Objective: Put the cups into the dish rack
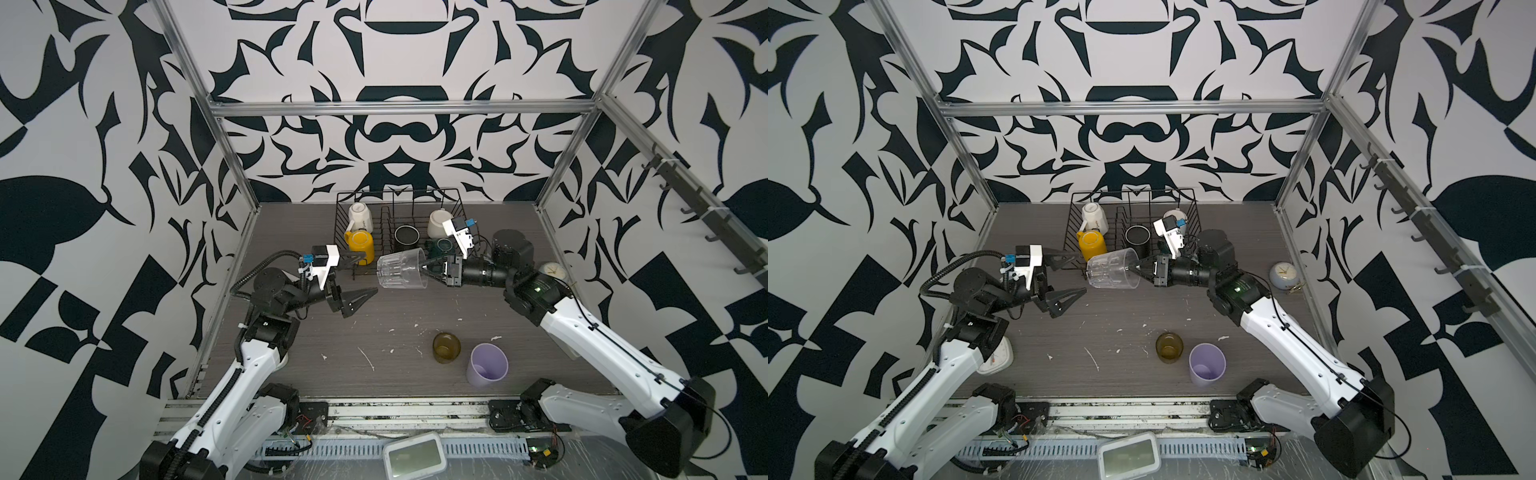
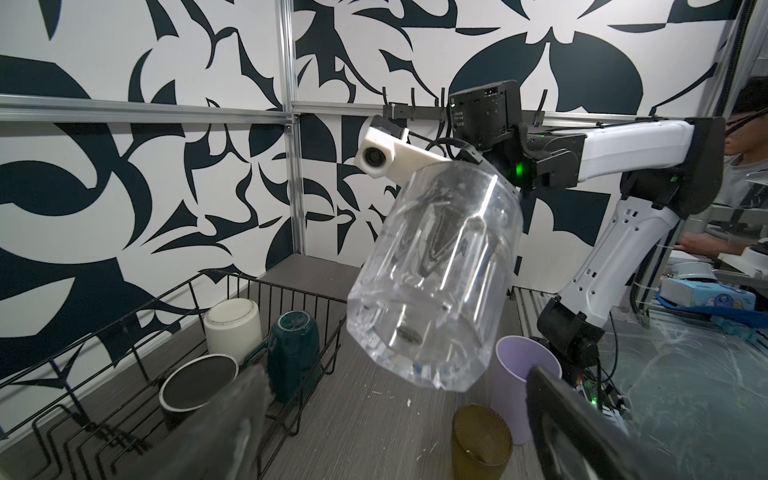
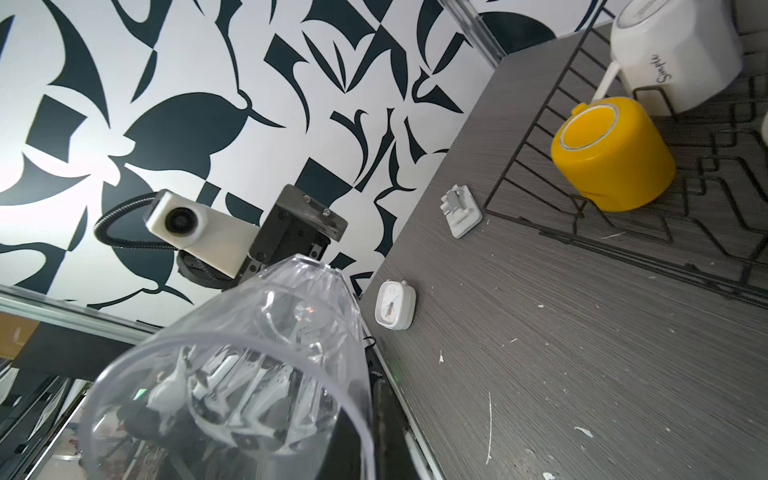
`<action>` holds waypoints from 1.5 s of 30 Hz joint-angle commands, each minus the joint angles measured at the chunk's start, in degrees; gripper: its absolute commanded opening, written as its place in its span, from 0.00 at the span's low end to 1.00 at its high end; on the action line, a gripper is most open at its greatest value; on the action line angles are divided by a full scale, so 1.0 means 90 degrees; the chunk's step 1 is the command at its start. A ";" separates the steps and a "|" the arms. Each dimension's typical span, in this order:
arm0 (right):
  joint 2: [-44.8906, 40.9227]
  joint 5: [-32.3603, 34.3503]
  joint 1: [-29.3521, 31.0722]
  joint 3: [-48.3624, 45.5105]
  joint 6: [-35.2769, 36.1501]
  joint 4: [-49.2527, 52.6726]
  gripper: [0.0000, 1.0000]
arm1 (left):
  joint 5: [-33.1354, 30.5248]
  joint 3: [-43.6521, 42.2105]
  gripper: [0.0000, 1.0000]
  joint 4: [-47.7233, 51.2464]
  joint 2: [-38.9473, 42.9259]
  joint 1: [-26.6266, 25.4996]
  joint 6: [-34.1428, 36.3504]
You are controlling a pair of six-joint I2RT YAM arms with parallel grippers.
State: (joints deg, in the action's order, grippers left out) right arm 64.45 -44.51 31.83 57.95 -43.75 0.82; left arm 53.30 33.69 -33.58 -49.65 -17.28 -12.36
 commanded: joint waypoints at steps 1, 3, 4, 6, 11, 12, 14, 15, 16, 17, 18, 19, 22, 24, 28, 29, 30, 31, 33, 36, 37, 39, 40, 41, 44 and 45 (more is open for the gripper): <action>0.0024 -0.0386 -0.0009 0.0221 -0.0246 -0.0800 0.00 | 0.0216 -0.0018 0.99 -0.0127 -0.0011 -0.0050 0.0118; 0.0065 -0.0435 0.0025 0.0183 -0.0314 -0.0937 0.00 | 0.0238 0.0029 0.99 -0.0126 -0.0044 -0.0082 0.0128; 0.0075 -0.0452 0.0044 0.0174 -0.0334 -0.0987 0.00 | 0.0244 0.0050 0.99 -0.0126 -0.0072 -0.0103 0.0141; 0.0110 -0.0489 0.0087 0.0134 -0.0410 -0.1137 0.00 | 0.0243 0.0108 0.99 -0.0135 -0.0135 -0.0160 0.0172; 0.0192 -0.0484 0.0227 0.0122 -0.0437 -0.1213 0.00 | 0.0221 0.0172 0.99 -0.0315 -0.0277 -0.0279 0.0173; 0.0203 -0.0483 0.0274 0.0123 -0.0438 -0.1229 0.00 | 0.0212 0.0182 0.99 -0.0340 -0.0298 -0.0300 0.0167; 0.0231 -0.0474 0.0331 0.0114 -0.0432 -0.1247 0.00 | 0.0203 0.0191 0.99 -0.0412 -0.0332 -0.0345 0.0168; 0.0249 -0.0479 0.0364 0.0113 -0.0437 -0.1253 0.00 | 0.0187 0.0195 0.99 -0.0438 -0.0342 -0.0359 0.0163; 0.0254 -0.0475 0.0380 0.0104 -0.0442 -0.1275 0.00 | 0.0182 0.0210 0.99 -0.0474 -0.0345 -0.0381 0.0165; 0.0279 -0.0479 0.0412 0.0091 -0.0462 -0.1309 0.00 | 0.0182 0.0209 0.99 -0.0494 -0.0352 -0.0385 0.0158; 0.0298 -0.0474 0.0437 0.0066 -0.0496 -0.1371 0.00 | 0.0172 0.0220 0.99 -0.0521 -0.0358 -0.0400 0.0160; 0.0317 -0.0483 0.0454 0.0050 -0.0541 -0.1454 0.00 | 0.0174 0.0221 0.99 -0.0539 -0.0362 -0.0416 0.0146; 0.0402 -0.0482 0.0524 -0.0020 -0.0646 -0.1654 0.00 | 0.0177 0.0241 0.99 -0.0556 -0.0372 -0.0455 0.0145; 0.0459 -0.0472 0.0588 -0.0023 -0.0686 -0.1755 0.00 | 0.0172 0.0263 0.99 -0.0575 -0.0387 -0.0482 0.0128; 0.0553 -0.0457 0.0681 0.0006 -0.0706 -0.1839 0.00 | 0.0219 0.0295 0.99 -0.0623 -0.0401 -0.0548 0.0074; 0.0572 -0.0463 0.0699 0.0018 -0.0706 -0.1848 0.00 | 0.0216 0.0307 0.99 -0.0633 -0.0404 -0.0560 0.0064; 0.0592 -0.0450 0.0717 0.0025 -0.0713 -0.1866 0.00 | 0.0230 0.0311 0.99 -0.0641 -0.0406 -0.0580 0.0048; 0.0608 -0.0446 0.0718 0.0024 -0.0721 -0.1878 0.00 | 0.0243 0.0325 0.99 -0.0651 -0.0411 -0.0587 0.0050; 0.0647 -0.0449 0.0744 0.0020 -0.0768 -0.1967 0.00 | 0.0257 0.0338 1.00 -0.0663 -0.0411 -0.0601 0.0045; 0.0699 -0.0451 0.0785 0.0010 -0.0841 -0.2115 0.00 | 0.0279 0.0356 0.99 -0.0725 -0.0455 -0.0633 0.0007; 0.0710 -0.0455 0.0799 0.0016 -0.0852 -0.2145 0.00 | 0.0281 0.0354 1.00 -0.0754 -0.0462 -0.0631 -0.0013; 0.0748 -0.0434 0.0825 0.0008 -0.0886 -0.2187 0.00 | 0.0296 0.0361 1.00 -0.0849 -0.0511 -0.0645 -0.0102; 0.0747 -0.0444 0.0837 0.0006 -0.0905 -0.2225 0.00 | 0.0299 0.0364 1.00 -0.0910 -0.0530 -0.0656 -0.0158; 0.0757 -0.0444 0.0842 0.0004 -0.0920 -0.2258 0.00 | 0.0308 0.0360 0.99 -0.1002 -0.0562 -0.0650 -0.0233; 0.0786 -0.0445 0.0876 -0.0010 -0.0930 -0.2266 0.00 | 0.0333 0.0350 0.99 -0.1278 -0.0628 -0.0656 -0.0443; 0.0794 -0.0445 0.0886 -0.0004 -0.0930 -0.2269 0.00 | 0.0341 0.0354 0.98 -0.1356 -0.0654 -0.0653 -0.0512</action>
State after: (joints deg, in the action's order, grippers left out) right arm 72.34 -47.53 39.09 57.45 -51.46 -14.48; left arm 55.64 34.61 -41.25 -55.09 -22.96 -14.63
